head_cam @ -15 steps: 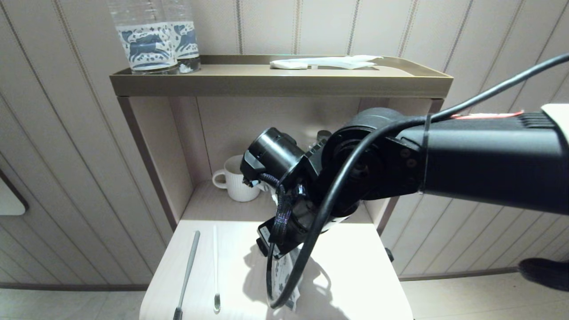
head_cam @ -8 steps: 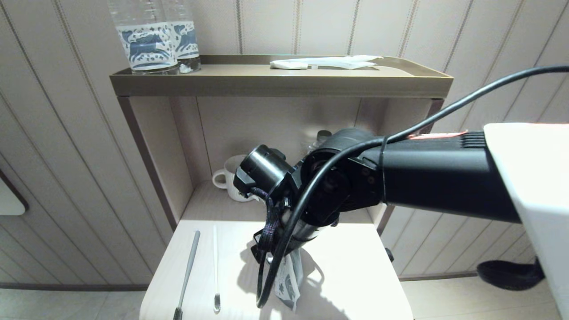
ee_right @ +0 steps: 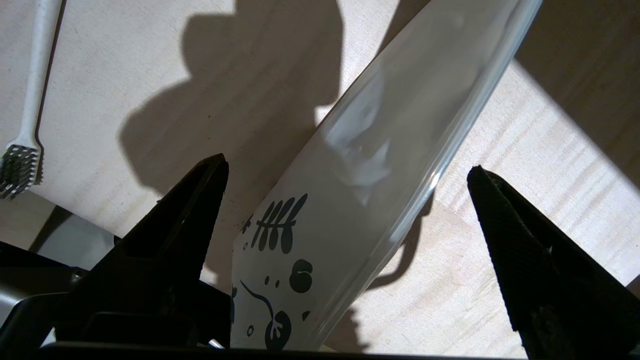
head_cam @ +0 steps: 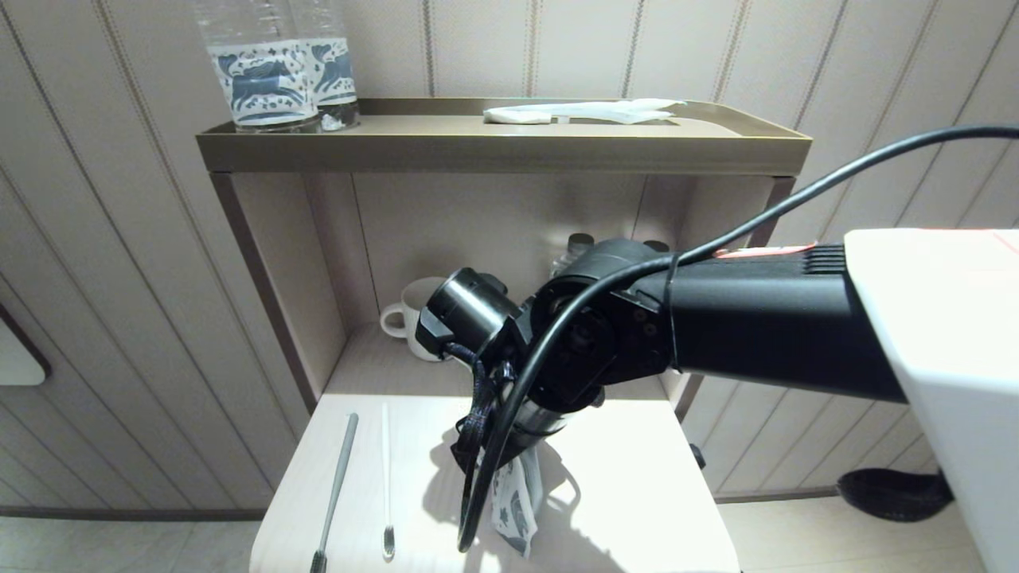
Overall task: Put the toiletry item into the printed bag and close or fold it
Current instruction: Pick up the storage bag
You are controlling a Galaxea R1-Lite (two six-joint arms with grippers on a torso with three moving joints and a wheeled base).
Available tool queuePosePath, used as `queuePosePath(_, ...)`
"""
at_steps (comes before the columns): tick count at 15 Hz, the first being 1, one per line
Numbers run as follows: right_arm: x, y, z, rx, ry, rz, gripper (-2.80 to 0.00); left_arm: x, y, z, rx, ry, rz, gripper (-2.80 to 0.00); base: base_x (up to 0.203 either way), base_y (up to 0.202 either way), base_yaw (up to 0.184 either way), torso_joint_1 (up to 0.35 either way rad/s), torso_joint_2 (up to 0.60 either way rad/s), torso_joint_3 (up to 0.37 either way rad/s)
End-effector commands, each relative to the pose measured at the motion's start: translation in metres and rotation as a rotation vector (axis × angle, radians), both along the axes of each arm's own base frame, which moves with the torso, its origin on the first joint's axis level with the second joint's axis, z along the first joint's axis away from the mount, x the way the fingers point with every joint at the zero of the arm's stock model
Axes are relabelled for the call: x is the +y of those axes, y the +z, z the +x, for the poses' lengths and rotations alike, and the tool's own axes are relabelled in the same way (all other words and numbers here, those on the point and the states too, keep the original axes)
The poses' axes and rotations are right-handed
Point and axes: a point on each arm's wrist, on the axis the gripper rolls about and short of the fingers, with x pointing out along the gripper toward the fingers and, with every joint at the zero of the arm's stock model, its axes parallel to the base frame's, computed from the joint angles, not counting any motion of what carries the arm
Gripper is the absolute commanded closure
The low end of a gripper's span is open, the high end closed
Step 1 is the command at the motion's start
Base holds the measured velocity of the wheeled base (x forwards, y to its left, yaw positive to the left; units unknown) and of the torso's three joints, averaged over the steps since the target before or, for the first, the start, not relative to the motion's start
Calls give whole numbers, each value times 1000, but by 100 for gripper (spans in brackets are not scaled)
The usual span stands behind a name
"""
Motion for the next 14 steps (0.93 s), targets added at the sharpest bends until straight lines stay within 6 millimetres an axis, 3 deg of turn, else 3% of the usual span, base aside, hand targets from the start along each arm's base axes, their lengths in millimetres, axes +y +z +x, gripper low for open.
queuePosePath(1, -1, 1, -1, 2, -3, -1, -280, 0, 0, 0, -2, -1, 0, 0, 0, 0, 0, 0, 0, 0)
queuePosePath(14, -2, 4, -3, -48, -32, -33, -280, 0, 0, 0, -2, 0, 0, 0, 0, 0, 0, 0, 0, 0)
